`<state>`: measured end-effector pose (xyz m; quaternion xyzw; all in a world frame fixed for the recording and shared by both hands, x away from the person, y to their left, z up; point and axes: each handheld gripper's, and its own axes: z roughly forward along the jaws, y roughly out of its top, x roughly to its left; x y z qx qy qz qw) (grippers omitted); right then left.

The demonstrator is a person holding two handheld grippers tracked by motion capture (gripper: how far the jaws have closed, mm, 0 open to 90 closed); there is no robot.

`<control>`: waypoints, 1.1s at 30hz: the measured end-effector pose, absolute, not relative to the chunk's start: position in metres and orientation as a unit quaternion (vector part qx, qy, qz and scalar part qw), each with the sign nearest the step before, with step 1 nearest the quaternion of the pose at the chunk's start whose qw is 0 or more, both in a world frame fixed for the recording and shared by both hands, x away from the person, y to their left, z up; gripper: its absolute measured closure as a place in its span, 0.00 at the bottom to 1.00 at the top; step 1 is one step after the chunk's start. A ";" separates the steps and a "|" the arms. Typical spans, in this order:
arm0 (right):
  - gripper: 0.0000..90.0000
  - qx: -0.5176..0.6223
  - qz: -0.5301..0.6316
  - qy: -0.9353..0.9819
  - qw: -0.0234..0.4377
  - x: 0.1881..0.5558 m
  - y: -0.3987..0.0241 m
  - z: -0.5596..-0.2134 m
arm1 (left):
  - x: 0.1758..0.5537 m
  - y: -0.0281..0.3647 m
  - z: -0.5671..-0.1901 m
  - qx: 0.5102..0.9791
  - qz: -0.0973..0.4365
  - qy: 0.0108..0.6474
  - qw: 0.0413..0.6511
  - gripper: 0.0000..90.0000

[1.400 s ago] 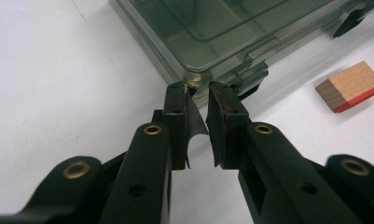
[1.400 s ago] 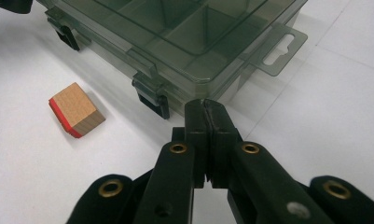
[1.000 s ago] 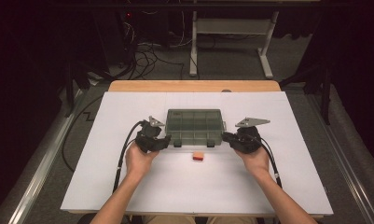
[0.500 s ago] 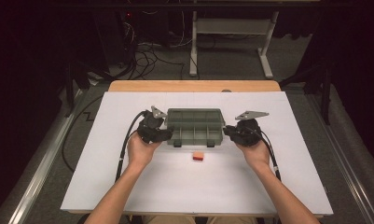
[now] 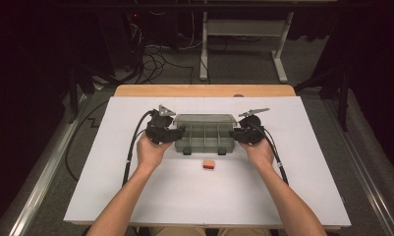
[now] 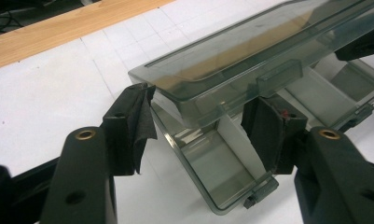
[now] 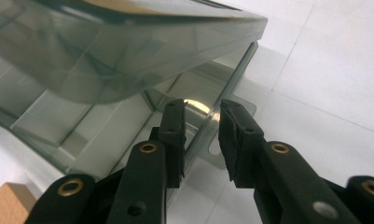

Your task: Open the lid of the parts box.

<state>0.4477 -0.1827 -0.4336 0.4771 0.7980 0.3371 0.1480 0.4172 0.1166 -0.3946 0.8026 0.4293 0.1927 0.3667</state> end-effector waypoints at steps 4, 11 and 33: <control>0.79 0.486 0.324 0.798 0.146 0.453 -0.180 -0.433 | 0.421 0.117 -0.392 0.803 0.194 0.427 0.369 0.49; 0.80 0.491 0.319 0.799 0.138 0.456 -0.181 -0.432 | 0.434 0.120 -0.389 0.798 0.179 0.431 0.381 0.57; 0.81 0.485 0.319 0.803 0.137 0.457 -0.182 -0.432 | 0.474 0.132 -0.395 0.779 0.137 0.469 0.393 0.69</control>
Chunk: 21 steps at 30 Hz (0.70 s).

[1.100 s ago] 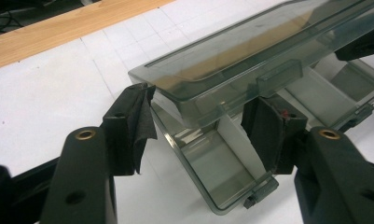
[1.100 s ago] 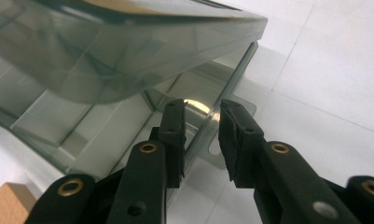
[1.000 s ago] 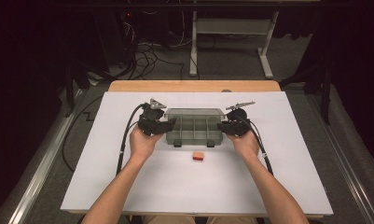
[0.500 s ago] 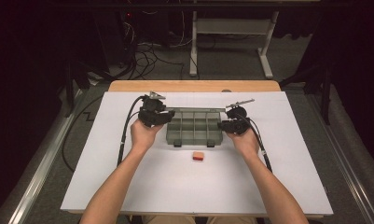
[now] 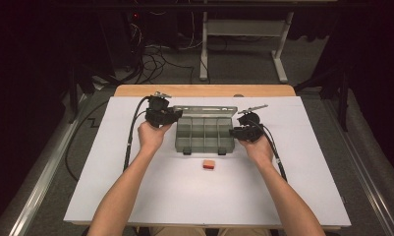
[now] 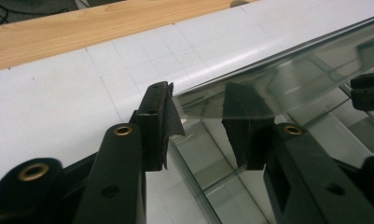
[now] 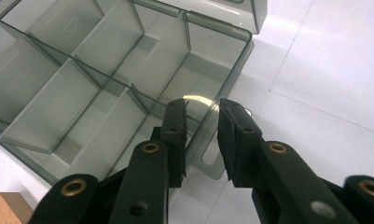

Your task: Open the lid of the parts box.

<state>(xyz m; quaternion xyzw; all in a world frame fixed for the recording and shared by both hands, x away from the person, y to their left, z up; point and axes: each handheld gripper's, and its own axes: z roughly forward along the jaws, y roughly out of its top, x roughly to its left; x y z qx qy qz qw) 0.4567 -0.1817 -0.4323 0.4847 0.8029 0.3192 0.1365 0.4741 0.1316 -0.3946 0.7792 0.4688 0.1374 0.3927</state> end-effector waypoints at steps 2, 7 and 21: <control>0.81 0.485 0.319 0.803 0.136 0.457 -0.182 -0.432 | 0.477 0.134 -0.396 0.776 0.131 0.474 0.394 0.72; 0.81 0.486 0.319 0.802 0.136 0.457 -0.181 -0.432 | 0.482 0.138 -0.401 0.765 0.123 0.488 0.403 0.78; 0.81 0.484 0.317 0.803 0.141 0.456 -0.181 -0.432 | 0.496 0.133 -0.406 0.759 0.129 0.504 0.391 0.82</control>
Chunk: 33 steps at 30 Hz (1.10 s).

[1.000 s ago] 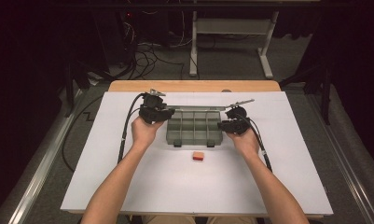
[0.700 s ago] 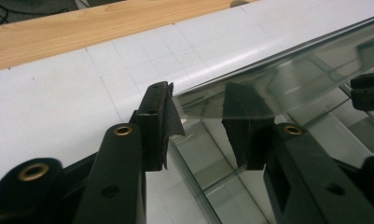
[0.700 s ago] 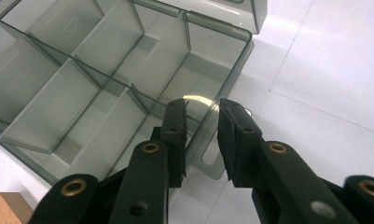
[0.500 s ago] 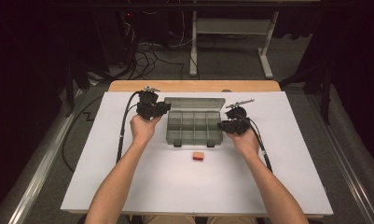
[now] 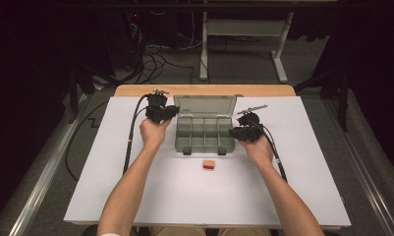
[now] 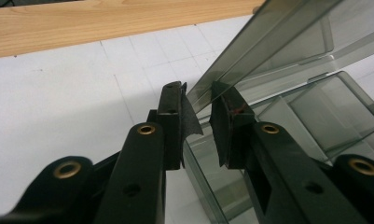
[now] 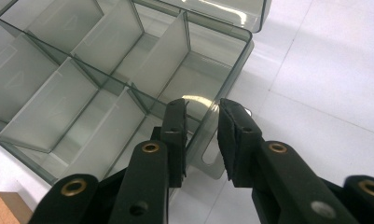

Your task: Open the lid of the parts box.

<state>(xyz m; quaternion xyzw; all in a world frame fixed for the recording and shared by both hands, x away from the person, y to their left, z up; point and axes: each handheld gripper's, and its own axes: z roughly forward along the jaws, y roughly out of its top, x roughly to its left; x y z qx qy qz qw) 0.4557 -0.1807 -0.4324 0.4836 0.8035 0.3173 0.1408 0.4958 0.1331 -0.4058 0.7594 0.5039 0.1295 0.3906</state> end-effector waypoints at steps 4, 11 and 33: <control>0.81 0.483 0.318 0.804 0.142 0.455 -0.181 -0.433 | 0.501 0.131 -0.413 0.759 0.125 0.514 0.380 0.83; 0.81 0.480 0.317 0.805 0.143 0.455 -0.181 -0.433 | 0.506 0.128 -0.421 0.757 0.121 0.523 0.372 0.83; 0.81 0.479 0.315 0.807 0.144 0.455 -0.180 -0.433 | 0.519 0.129 -0.437 0.745 0.101 0.553 0.360 0.85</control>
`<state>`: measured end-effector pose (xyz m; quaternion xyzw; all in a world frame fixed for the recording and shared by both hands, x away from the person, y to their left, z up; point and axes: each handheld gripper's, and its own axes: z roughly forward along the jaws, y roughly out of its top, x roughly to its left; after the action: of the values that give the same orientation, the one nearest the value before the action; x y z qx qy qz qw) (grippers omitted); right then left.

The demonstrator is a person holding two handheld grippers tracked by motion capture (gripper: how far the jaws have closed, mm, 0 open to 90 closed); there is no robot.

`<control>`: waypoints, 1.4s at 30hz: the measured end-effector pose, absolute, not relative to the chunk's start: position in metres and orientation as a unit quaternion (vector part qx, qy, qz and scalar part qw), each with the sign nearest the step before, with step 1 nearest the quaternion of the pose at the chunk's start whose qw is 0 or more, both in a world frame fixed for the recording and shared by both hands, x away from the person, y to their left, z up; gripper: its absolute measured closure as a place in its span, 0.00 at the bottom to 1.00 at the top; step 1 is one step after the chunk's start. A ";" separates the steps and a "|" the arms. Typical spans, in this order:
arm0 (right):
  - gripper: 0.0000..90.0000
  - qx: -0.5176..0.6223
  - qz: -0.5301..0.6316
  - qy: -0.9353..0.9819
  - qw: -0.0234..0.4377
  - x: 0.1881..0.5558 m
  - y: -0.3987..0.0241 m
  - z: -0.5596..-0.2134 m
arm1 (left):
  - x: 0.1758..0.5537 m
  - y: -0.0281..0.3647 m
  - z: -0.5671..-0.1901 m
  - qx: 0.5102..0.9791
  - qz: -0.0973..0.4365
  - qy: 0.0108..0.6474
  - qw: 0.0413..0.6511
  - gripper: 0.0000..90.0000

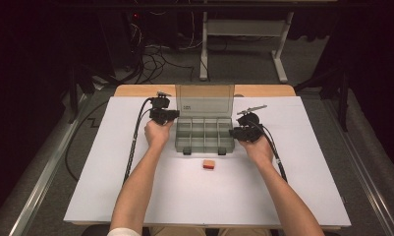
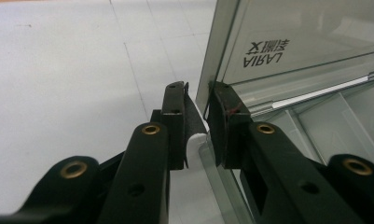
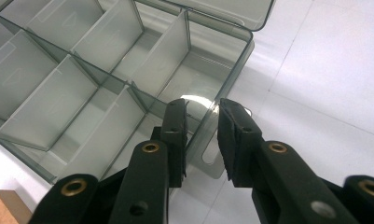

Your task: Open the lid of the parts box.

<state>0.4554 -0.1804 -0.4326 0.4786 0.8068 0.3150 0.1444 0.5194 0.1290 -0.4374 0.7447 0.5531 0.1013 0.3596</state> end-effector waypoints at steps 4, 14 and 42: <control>0.81 0.489 0.318 0.801 0.137 0.455 -0.181 -0.433 | 0.519 0.128 -0.437 0.750 0.107 0.548 0.355 0.85; 0.82 0.493 0.321 0.797 0.134 0.455 -0.182 -0.433 | 0.516 0.122 -0.435 0.765 0.135 0.533 0.337 0.85; 0.82 0.490 0.323 0.796 0.148 0.452 -0.180 -0.435 | 0.480 0.143 -0.410 0.789 0.166 0.485 0.337 0.64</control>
<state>0.4517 -0.1802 -0.4346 0.4904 0.7956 0.3234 0.1484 0.4802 0.1434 -0.4103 0.7894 0.4853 0.1658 0.3374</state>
